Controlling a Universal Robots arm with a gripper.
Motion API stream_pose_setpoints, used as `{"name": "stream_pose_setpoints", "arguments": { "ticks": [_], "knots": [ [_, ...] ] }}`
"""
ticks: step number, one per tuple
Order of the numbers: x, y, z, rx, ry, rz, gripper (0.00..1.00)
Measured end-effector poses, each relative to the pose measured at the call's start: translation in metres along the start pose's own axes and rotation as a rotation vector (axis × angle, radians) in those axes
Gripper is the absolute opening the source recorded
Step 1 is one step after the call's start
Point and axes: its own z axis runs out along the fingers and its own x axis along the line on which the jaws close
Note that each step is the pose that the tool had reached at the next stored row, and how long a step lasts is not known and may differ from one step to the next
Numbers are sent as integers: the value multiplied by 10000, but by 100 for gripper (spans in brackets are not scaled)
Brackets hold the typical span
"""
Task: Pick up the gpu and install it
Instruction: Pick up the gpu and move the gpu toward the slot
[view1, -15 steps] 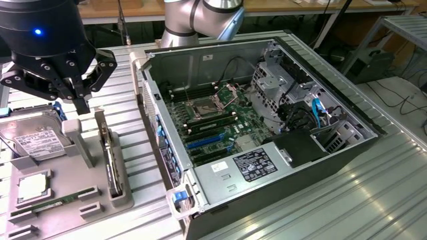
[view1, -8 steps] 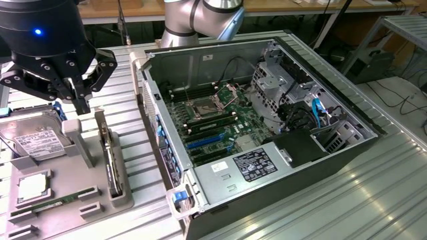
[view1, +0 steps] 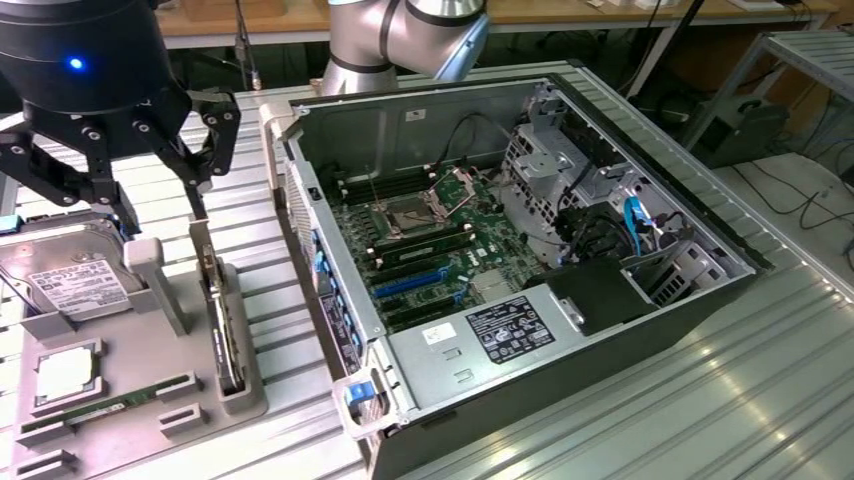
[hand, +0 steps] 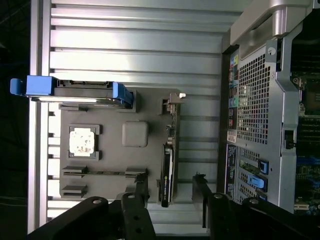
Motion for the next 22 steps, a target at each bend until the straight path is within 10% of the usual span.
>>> {"name": "stream_pose_setpoints", "arguments": {
  "ticks": [22],
  "knots": [
    [2, -14, 33, 0, 0, 1, 54]
  ]
}}
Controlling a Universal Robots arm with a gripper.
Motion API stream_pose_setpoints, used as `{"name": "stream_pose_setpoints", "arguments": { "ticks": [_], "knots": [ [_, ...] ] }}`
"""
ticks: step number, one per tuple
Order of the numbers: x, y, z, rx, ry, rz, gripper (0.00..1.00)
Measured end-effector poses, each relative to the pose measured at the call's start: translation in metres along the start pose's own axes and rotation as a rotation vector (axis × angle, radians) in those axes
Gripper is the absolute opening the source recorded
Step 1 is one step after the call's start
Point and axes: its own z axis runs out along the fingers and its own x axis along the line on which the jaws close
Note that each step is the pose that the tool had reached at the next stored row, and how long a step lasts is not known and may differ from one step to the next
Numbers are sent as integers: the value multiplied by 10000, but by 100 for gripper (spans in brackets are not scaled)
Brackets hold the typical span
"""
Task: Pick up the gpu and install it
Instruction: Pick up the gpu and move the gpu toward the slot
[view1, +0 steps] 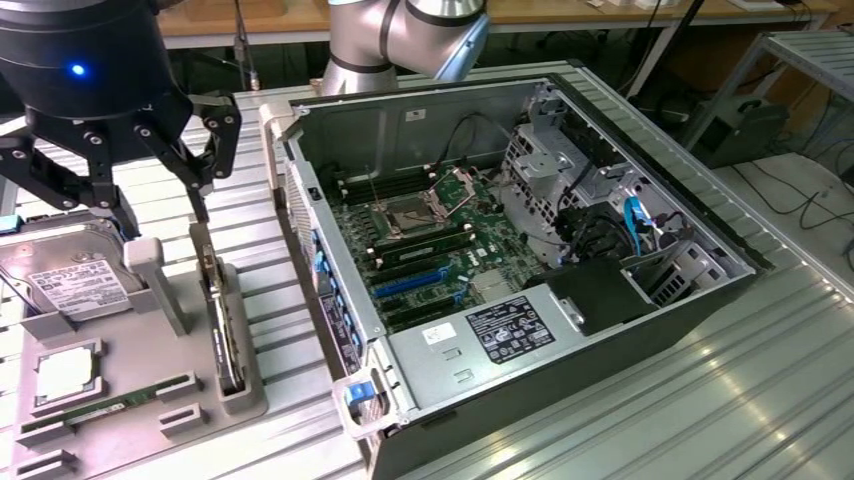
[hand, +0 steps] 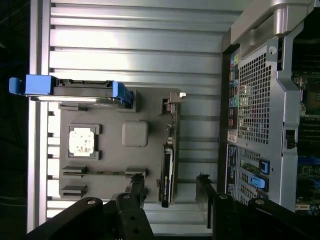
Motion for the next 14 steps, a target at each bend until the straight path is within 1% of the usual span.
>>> {"name": "stream_pose_setpoints", "arguments": {
  "ticks": [3, 6, 14],
  "knots": [
    [0, -15, 9, 0, 1, 2, 54],
    [-10, -30, 18, -16, 24, 4, 54],
    [-52, -67, 37, -28, 153, 10, 54]
  ]
}}
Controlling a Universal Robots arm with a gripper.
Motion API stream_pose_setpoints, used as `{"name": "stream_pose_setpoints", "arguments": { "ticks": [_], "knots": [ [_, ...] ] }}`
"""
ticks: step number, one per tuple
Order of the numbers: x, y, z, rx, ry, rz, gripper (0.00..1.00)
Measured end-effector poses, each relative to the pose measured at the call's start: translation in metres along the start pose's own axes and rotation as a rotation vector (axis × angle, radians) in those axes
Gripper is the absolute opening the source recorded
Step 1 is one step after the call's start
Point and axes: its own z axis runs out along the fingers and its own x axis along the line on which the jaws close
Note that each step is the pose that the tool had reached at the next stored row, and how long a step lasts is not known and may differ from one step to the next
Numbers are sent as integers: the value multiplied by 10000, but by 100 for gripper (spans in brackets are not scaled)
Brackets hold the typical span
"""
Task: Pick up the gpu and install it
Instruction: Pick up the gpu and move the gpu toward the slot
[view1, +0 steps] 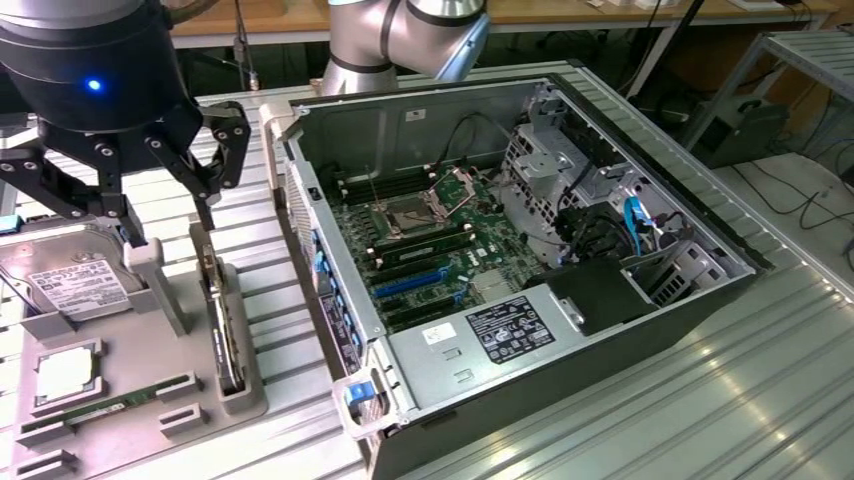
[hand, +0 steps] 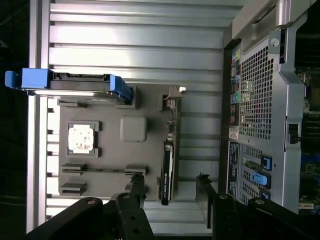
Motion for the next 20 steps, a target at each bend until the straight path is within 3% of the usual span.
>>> {"name": "stream_pose_setpoints", "arguments": {
  "ticks": [9, 20],
  "knots": [
    [-9, -22, 54, 21, 32, 1, 54],
    [-6, -31, 237, 22, 27, 1, 54]
  ]
}}
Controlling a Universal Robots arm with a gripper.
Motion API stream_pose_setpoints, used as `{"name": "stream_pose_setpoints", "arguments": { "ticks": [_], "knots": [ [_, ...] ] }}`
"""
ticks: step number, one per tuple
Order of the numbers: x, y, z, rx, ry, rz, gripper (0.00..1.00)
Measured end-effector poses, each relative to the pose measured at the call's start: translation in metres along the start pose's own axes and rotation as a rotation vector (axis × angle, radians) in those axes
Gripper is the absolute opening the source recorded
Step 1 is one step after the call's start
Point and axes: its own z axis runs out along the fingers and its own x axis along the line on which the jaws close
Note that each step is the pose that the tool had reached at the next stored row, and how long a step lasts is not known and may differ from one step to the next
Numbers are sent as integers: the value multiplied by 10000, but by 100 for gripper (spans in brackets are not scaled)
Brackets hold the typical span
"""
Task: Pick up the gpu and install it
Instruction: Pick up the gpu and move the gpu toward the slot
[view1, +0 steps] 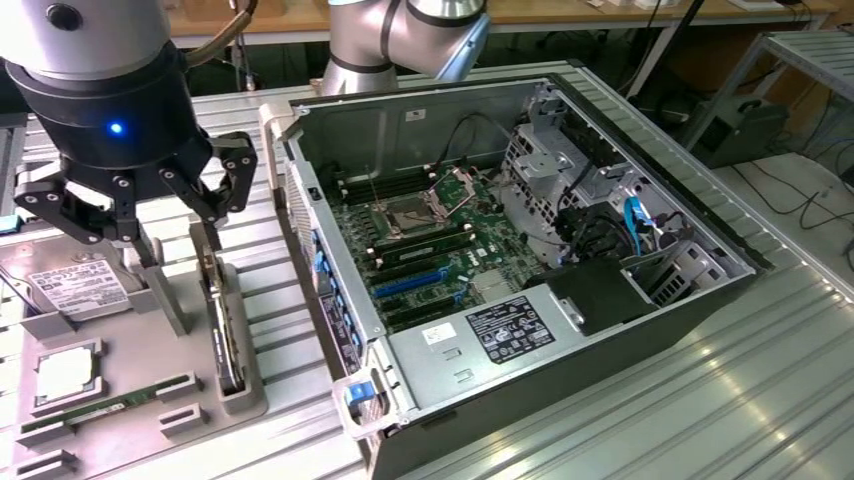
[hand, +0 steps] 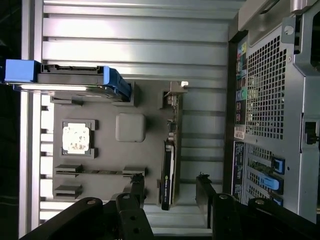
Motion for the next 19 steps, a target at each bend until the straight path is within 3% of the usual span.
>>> {"name": "stream_pose_setpoints", "arguments": {
  "ticks": [9, 11, 12, 19],
  "knots": [
    [2, -39, 110, 1, 2, -1, 54],
    [2, -63, 120, -1, 0, 0, 56],
    [2, -62, 126, 0, 1, 0, 62],
    [3, -66, 187, 0, 1, -18, 62]
  ]
}}
